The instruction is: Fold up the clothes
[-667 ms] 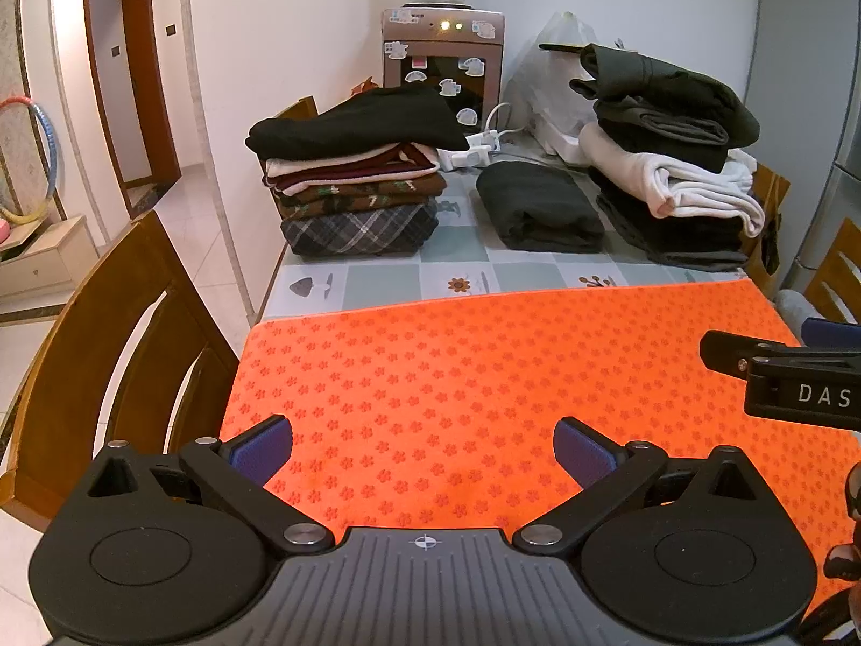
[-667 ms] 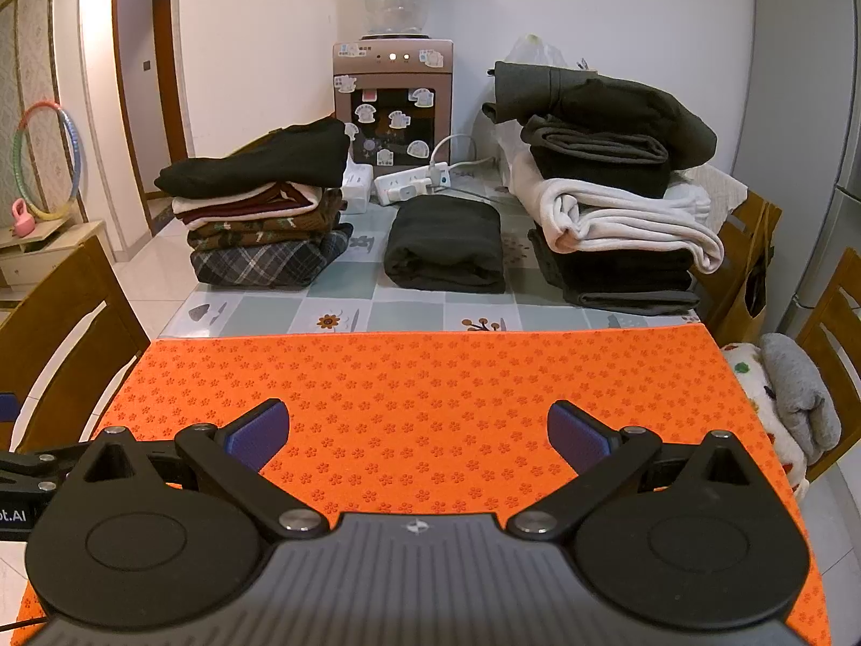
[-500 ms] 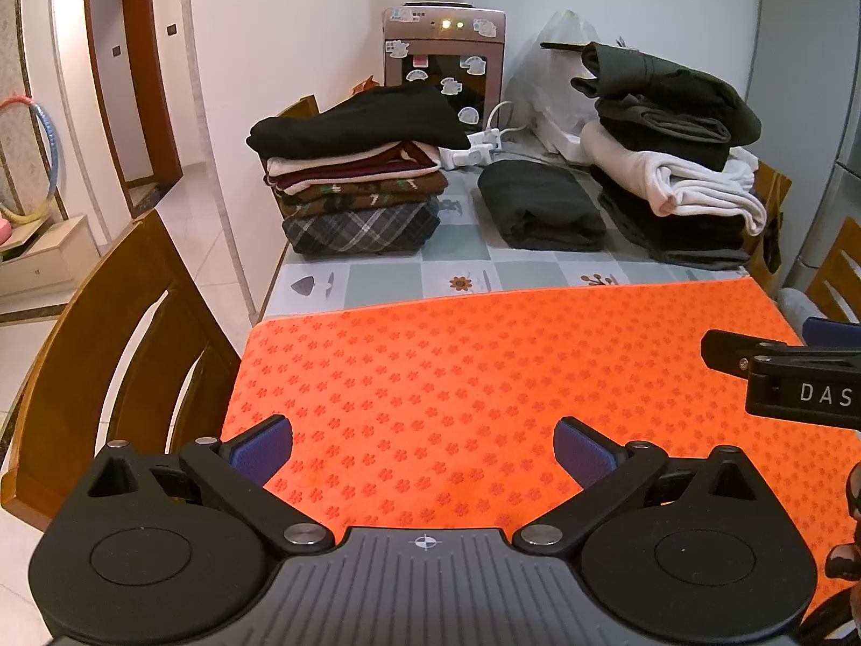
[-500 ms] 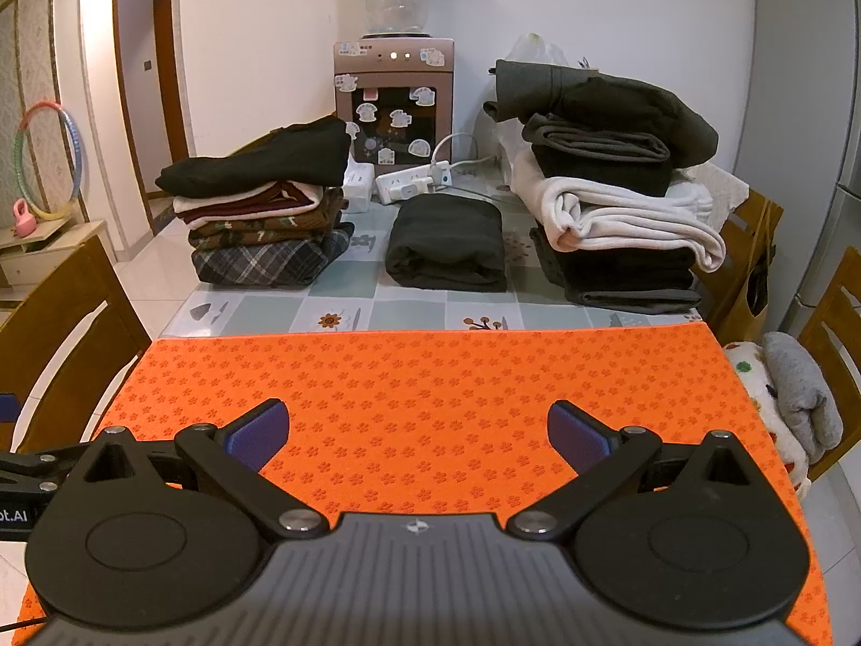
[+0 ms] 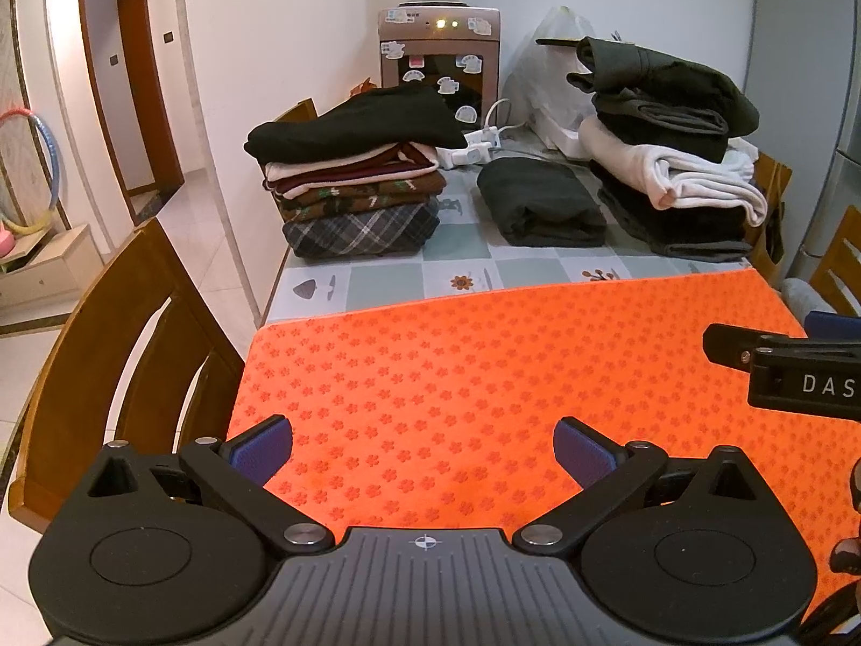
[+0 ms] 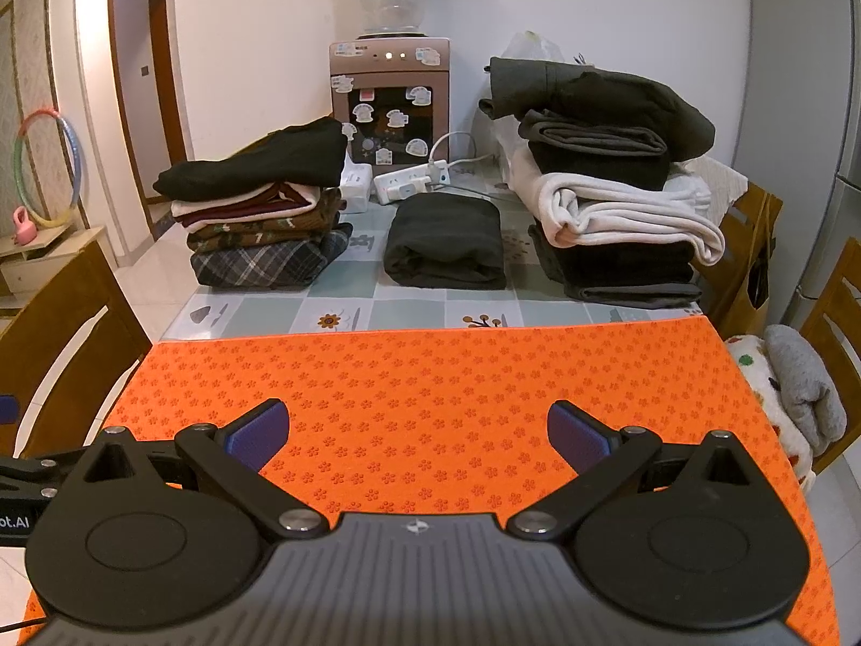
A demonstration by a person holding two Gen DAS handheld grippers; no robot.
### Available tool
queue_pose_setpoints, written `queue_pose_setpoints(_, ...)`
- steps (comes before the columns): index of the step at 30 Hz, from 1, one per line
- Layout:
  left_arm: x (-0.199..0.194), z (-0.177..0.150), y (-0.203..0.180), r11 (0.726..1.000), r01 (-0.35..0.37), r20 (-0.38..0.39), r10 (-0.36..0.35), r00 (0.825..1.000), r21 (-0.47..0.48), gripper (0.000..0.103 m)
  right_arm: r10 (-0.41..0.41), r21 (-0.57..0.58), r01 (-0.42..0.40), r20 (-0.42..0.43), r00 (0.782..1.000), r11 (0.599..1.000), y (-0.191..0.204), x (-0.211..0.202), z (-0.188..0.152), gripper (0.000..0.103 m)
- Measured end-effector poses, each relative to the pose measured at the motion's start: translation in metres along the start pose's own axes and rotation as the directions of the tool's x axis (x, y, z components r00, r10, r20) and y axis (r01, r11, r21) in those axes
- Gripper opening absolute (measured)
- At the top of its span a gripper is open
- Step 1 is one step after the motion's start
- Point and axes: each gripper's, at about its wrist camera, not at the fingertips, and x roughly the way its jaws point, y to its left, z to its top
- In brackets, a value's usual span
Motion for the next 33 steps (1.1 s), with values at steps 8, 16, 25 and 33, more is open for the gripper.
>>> queue_pose_setpoints(8,-0.0011,-0.0009,-0.0015,1.000,-0.004,-0.002,0.004,1.000,0.009,0.103,0.005,0.007,-0.005,0.001,1.000,1.000,-0.0015,-0.0012,-0.0002,0.103)
queue_pose_setpoints(16,-0.0026,0.0001,-0.0041,1.000,-0.004,-0.007,0.004,1.000,0.018,0.103,0.003,0.012,-0.003,0.002,1.000,1.000,-0.0022,-0.0020,-0.0010,0.103)
queue_pose_setpoints(25,-0.0038,0.0018,-0.0061,1.000,-0.003,-0.008,0.003,1.000,0.020,0.103,0.004,0.010,-0.004,0.001,1.000,1.000,-0.0031,-0.0027,-0.0009,0.103)
queue_pose_setpoints(33,-0.0046,0.0025,-0.0080,1.000,-0.001,-0.009,0.001,1.000,0.029,0.103,0.007,0.009,-0.007,-0.004,1.000,1.000,-0.0027,-0.0021,-0.0014,0.103)
